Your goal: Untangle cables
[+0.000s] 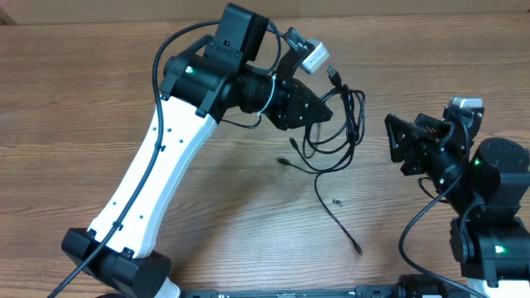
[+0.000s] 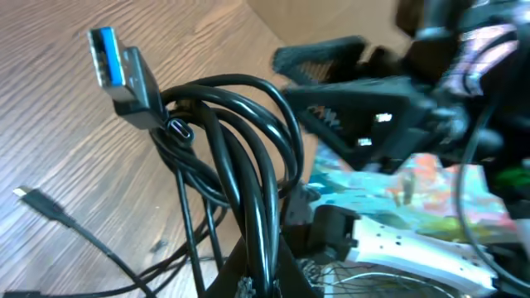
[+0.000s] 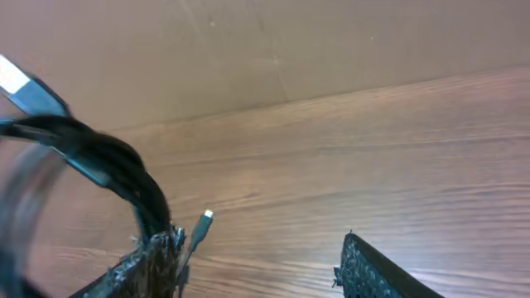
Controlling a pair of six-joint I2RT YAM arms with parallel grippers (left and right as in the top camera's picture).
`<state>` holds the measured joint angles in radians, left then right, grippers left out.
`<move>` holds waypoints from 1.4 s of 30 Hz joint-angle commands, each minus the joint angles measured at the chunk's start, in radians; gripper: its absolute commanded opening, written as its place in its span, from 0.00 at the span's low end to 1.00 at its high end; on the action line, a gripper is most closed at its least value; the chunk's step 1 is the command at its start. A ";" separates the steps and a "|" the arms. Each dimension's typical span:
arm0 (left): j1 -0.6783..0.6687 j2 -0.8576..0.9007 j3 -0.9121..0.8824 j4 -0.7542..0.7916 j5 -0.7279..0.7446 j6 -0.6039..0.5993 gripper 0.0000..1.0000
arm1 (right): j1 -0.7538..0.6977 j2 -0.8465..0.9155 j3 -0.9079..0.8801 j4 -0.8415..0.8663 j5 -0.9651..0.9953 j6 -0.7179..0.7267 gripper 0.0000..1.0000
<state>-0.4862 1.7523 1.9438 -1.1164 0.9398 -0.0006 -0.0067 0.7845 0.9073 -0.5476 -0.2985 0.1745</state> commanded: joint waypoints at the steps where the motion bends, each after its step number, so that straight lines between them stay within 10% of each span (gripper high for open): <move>1: 0.005 -0.007 0.011 0.068 0.221 -0.007 0.04 | -0.002 0.009 0.015 -0.026 -0.023 -0.100 0.57; 35: -0.096 -0.007 0.011 0.190 0.203 -0.332 0.04 | -0.002 0.035 0.016 0.097 -0.335 -0.202 0.57; 42: -0.106 -0.007 0.011 0.190 0.206 -0.390 0.04 | -0.002 0.035 0.016 0.098 -0.332 -0.203 0.38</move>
<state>-0.5831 1.7523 1.9430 -0.9340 1.1328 -0.3618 -0.0071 0.8249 0.9073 -0.4564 -0.6243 -0.0269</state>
